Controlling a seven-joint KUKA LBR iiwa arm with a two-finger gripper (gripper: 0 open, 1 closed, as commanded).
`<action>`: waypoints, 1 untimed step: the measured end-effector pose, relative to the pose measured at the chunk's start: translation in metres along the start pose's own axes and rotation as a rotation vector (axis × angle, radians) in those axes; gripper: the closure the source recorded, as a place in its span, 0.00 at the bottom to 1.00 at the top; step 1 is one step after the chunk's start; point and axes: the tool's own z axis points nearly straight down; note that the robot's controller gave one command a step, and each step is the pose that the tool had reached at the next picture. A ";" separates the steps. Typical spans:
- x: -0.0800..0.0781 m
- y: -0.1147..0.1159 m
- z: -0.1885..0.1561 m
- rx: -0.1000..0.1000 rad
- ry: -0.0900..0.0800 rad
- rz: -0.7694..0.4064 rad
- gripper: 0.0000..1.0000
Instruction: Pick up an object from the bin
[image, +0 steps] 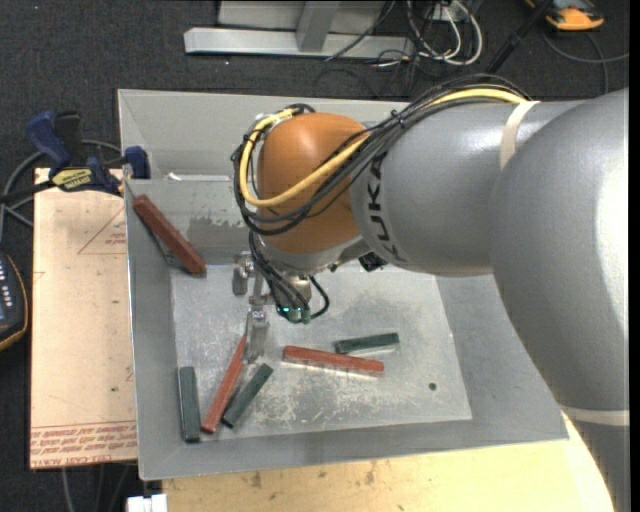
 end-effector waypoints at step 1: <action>0.054 -0.014 0.092 -0.001 -0.008 -0.197 0.00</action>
Offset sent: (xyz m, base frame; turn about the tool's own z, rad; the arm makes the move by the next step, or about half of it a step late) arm -0.0544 -0.0146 -0.0899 -0.1967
